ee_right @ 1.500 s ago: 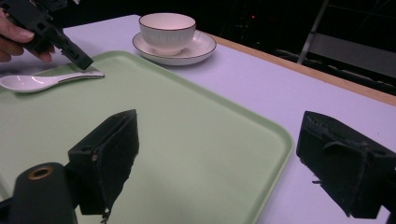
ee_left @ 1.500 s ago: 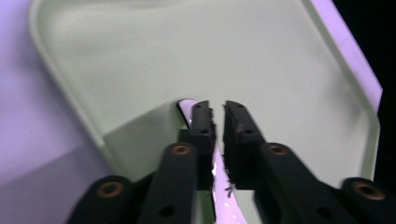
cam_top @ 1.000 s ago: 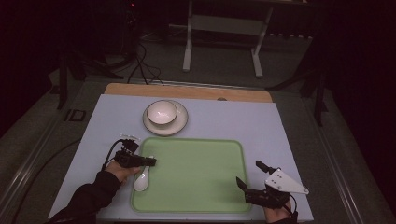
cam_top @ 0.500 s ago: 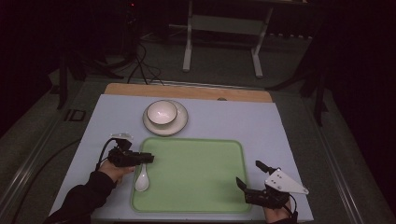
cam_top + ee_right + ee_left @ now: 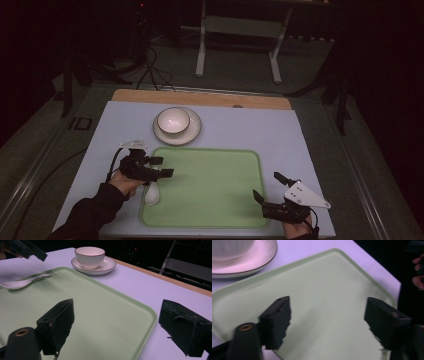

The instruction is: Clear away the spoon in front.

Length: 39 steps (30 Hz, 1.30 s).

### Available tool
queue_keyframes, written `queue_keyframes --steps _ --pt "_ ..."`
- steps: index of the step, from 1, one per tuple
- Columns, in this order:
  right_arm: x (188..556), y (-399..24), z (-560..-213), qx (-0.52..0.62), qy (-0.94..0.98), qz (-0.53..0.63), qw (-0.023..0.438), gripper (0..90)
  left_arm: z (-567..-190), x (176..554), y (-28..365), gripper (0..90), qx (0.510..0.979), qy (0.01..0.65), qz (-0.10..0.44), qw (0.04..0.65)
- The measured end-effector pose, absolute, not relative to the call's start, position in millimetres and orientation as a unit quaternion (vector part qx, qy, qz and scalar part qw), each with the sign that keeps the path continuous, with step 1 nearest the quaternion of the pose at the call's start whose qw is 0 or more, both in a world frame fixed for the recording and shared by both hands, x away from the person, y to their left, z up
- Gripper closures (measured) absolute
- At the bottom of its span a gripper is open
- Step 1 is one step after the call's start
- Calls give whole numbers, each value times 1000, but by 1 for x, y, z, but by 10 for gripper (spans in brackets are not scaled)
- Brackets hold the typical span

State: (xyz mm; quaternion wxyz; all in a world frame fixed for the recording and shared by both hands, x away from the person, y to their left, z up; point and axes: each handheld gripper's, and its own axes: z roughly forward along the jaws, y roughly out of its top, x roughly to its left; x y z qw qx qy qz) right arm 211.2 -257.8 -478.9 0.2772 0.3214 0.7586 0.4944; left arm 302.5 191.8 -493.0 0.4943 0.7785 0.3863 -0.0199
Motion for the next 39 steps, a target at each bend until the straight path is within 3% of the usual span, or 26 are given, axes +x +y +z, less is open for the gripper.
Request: queue_keyframes --steps 9,18,39 --pt "211 -258 -479 321 758 494 278 129 -485 295 198 15 773 373 23 513" --pt "211 -257 -479 321 759 493 279 129 -474 276 208 14 780 349 63 515" --pt "211 -257 -479 321 757 494 282 129 -479 237 220 13 795 317 82 510"
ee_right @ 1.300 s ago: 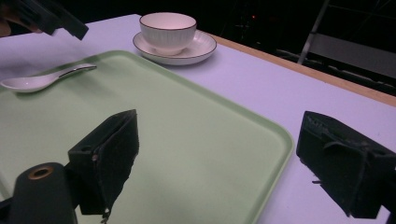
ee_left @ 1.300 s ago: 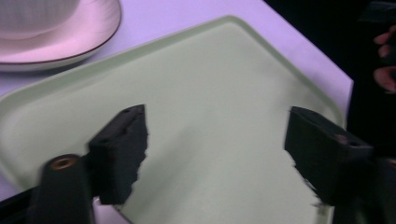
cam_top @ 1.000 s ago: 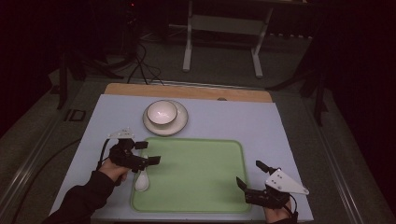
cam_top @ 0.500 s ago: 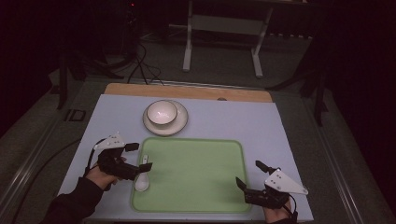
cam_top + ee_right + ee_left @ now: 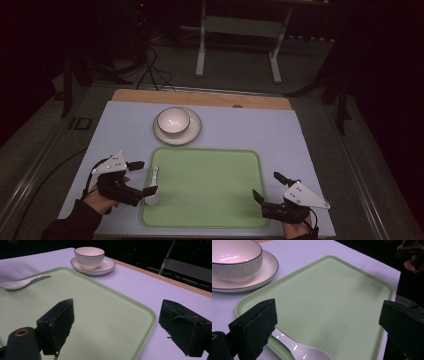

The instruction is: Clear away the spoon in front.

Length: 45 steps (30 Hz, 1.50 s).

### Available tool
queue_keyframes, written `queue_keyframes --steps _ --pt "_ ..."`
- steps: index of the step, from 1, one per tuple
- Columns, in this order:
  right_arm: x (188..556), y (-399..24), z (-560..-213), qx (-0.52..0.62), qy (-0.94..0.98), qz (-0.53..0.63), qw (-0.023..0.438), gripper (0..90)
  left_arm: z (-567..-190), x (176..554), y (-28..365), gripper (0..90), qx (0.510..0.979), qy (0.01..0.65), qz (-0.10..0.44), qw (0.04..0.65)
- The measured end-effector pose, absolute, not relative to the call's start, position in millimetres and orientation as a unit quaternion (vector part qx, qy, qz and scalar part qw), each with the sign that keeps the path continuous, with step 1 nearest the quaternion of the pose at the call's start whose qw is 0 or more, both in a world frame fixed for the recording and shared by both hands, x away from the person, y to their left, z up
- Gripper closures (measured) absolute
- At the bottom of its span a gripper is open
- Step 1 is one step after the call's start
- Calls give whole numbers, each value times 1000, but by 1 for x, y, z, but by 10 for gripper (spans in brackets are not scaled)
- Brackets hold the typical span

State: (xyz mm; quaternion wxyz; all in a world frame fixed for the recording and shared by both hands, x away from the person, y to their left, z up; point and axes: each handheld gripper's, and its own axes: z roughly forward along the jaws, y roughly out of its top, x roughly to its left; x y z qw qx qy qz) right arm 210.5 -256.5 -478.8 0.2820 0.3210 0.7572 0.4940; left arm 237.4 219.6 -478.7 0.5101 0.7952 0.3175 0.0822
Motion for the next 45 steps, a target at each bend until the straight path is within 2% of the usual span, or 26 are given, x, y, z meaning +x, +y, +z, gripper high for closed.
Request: queue_keyframes --steps 3,7,15,17,22,31,45 --pt "210 -256 -479 321 757 494 283 129 -481 235 219 4 798 319 79 505" --pt "210 -257 -478 320 757 494 284 129 -486 228 220 0 802 315 104 497" --pt "210 -257 -478 320 756 495 284 129 -497 225 225 0 814 312 93 481" --pt "210 -257 -478 320 756 496 284 129 -501 223 226 0 817 315 110 470" --pt "210 -258 -478 319 755 500 280 129 -507 224 228 0 814 325 106 469" --pt "210 -261 -478 319 752 505 278 128 -517 228 235 0 791 337 98 502" --pt "211 -261 -479 321 754 504 274 128 -519 230 233 0 778 339 101 519"
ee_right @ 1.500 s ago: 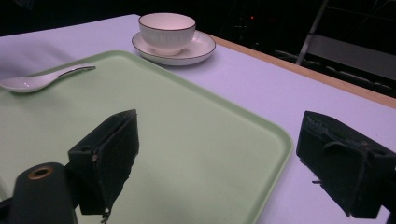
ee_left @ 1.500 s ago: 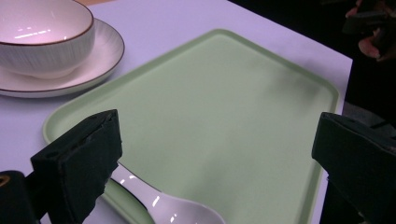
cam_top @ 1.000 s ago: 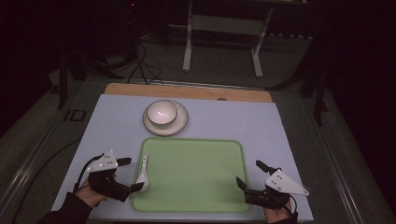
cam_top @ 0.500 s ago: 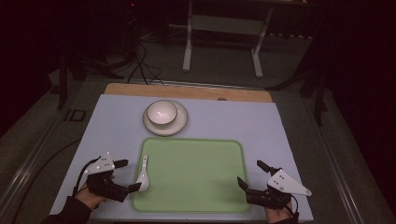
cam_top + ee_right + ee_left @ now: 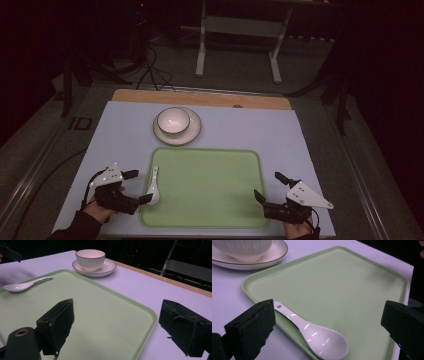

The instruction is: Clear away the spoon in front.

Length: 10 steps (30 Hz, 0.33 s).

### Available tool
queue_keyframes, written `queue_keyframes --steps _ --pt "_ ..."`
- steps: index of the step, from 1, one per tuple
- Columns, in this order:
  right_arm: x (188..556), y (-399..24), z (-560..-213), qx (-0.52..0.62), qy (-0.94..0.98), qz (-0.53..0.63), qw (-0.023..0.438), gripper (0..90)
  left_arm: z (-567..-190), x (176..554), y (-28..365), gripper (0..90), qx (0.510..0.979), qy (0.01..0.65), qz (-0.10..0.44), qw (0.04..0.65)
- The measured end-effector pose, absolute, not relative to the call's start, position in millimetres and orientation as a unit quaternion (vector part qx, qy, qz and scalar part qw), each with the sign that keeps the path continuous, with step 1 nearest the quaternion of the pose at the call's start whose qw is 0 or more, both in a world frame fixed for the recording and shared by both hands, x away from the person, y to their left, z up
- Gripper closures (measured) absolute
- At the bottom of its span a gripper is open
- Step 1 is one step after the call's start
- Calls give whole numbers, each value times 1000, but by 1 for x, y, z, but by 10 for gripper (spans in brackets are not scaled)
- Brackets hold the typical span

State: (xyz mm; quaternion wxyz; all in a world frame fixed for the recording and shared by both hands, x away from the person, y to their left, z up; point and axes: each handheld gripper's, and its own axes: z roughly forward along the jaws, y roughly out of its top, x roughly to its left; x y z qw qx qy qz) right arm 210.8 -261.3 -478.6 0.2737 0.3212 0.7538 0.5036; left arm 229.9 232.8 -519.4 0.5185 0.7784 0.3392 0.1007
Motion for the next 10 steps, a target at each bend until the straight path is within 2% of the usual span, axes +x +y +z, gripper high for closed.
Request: queue_keyframes --steps 10 --pt "211 -261 -479 321 755 503 274 128 -520 230 232 0 779 341 105 516"
